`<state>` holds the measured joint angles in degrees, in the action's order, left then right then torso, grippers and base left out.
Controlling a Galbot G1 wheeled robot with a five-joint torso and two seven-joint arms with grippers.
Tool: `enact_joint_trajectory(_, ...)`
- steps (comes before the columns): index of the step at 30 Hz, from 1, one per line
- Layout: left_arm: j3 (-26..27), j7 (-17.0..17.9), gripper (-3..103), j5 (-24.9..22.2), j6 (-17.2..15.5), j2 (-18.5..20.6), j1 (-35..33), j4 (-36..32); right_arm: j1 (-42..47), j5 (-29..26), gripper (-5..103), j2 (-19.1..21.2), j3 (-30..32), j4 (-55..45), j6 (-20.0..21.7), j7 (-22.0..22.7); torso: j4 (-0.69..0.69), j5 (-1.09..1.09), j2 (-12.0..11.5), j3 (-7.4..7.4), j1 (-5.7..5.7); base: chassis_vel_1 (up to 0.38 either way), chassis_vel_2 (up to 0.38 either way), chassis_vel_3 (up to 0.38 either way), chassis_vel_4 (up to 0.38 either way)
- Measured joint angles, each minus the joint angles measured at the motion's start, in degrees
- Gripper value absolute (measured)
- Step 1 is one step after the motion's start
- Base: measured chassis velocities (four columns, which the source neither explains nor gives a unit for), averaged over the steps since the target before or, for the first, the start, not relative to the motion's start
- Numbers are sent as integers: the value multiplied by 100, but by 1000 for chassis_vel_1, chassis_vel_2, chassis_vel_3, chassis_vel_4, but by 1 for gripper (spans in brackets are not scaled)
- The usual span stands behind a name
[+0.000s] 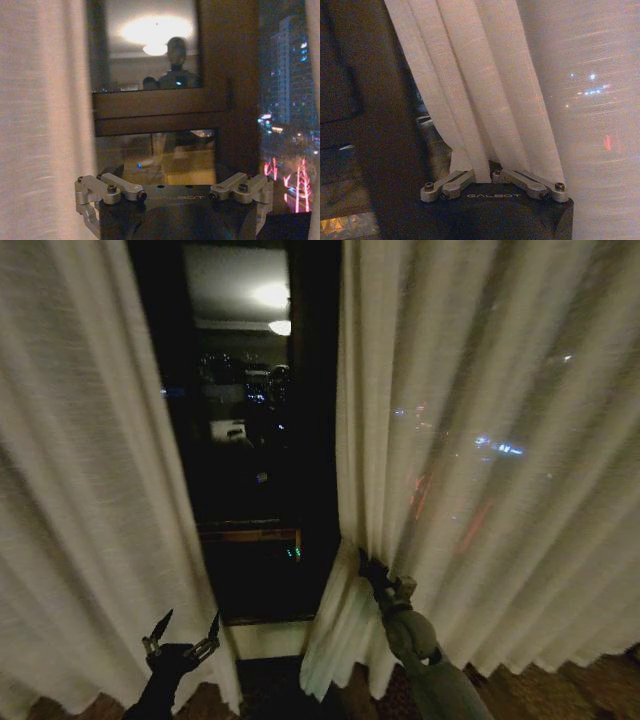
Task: Open the curtains by pulling them apart, changing their state from closed to fully open.
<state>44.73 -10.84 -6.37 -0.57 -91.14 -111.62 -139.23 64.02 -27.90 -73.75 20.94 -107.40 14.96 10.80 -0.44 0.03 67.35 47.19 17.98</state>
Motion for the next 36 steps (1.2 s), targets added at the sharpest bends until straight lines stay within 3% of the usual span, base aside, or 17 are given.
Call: enact_joint_trajectory(36, -14, -18, 100, 24, 45, 0, -69, 76, 153, 26, 0, -32, -44, -87, -21, -21, 0, 0, 0, 0, -1, -351, -352, 350, 356)
